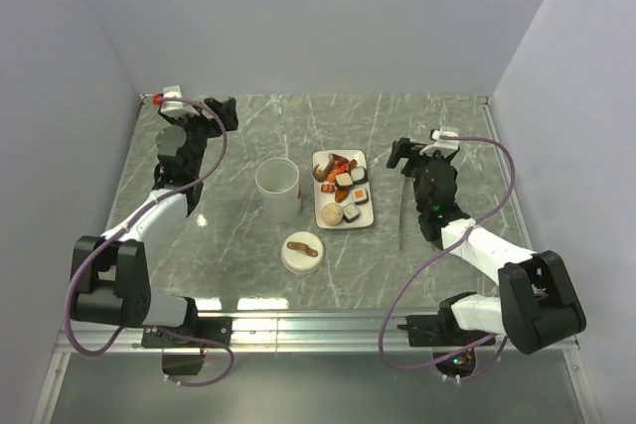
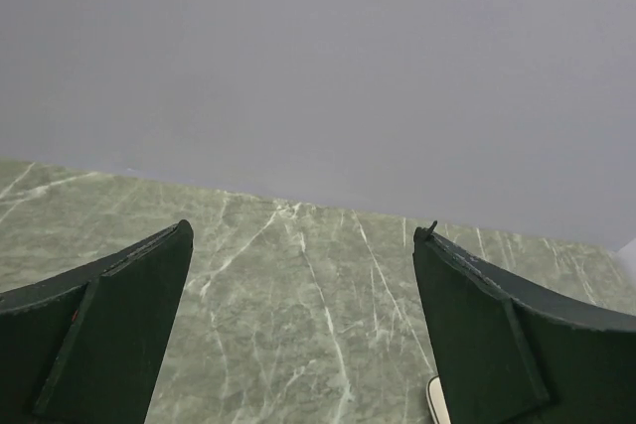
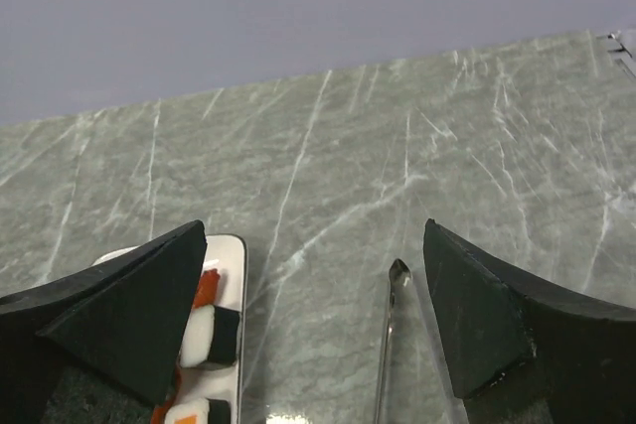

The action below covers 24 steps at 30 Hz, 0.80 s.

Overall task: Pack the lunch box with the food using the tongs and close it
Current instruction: Grab the clamp with the right arm

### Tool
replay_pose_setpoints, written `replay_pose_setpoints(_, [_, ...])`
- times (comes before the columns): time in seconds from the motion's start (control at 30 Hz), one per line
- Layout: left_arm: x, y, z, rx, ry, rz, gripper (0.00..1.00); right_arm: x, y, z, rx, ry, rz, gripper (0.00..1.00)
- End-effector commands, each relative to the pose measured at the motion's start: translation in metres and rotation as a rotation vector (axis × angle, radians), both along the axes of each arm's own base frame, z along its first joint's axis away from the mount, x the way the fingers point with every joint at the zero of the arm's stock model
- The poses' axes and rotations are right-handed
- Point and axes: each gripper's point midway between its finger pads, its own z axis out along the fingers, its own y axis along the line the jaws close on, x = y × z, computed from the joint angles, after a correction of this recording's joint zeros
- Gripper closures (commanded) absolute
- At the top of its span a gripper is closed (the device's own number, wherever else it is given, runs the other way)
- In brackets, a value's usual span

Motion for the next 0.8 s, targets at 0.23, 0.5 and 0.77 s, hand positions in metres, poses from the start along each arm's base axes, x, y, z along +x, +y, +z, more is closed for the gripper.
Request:
replay_pose_setpoints(0.23, [0.014, -0.008, 0.01, 0.039, 0.019, 0.012, 0.01, 0.0, -0.009, 0.026, 0.042, -0.038, -0.053, 0.03])
replay_pose_setpoints(0.5, [0.017, -0.004, 0.006, 0.036, 0.056, 0.037, 0.01, 0.021, -0.031, -0.007, 0.039, 0.225, -0.128, 0.02])
replay_pose_setpoints(0.77, [0.019, -0.006, 0.0, 0.045, 0.084, 0.029, 0.01, 0.041, -0.031, -0.059, -0.039, 0.548, -0.139, 0.03])
